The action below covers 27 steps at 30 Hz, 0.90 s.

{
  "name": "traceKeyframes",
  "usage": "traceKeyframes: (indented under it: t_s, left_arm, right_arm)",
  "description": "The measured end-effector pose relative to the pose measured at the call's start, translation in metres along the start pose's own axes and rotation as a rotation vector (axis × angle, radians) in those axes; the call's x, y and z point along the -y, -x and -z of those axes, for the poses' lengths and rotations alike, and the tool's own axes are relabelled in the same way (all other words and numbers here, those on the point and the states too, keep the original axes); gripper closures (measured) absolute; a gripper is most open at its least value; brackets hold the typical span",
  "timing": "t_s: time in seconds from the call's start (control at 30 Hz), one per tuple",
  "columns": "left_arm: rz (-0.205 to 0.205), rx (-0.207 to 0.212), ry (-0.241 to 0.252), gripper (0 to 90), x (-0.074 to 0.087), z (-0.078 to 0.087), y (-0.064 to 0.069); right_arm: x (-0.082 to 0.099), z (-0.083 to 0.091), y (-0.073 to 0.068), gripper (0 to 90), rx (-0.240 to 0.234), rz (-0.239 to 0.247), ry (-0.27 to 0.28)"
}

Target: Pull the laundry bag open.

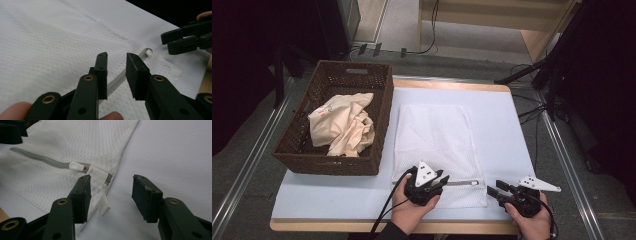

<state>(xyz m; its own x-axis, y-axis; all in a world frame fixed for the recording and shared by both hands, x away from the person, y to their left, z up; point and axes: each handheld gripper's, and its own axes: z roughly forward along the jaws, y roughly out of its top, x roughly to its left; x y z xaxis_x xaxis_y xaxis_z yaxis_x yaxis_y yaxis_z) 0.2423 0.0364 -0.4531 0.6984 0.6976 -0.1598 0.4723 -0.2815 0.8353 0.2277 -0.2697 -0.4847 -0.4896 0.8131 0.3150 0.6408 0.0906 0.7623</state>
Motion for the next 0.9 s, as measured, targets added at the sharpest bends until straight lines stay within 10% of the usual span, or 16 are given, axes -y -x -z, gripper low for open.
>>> traceKeyframes:
  t_s: [0.63,0.9]
  left_arm:
    - [0.016,0.119,-0.16,76.8,0.003,-0.056,0.023]
    - [0.02,0.152,-0.187,76.0,0.003,-0.06,0.023]
  right_arm:
    - [0.003,-0.013,-0.007,51.9,-0.03,-0.002,-0.034]
    - [0.001,-0.017,-0.015,79.2,0.058,0.032,-0.069]
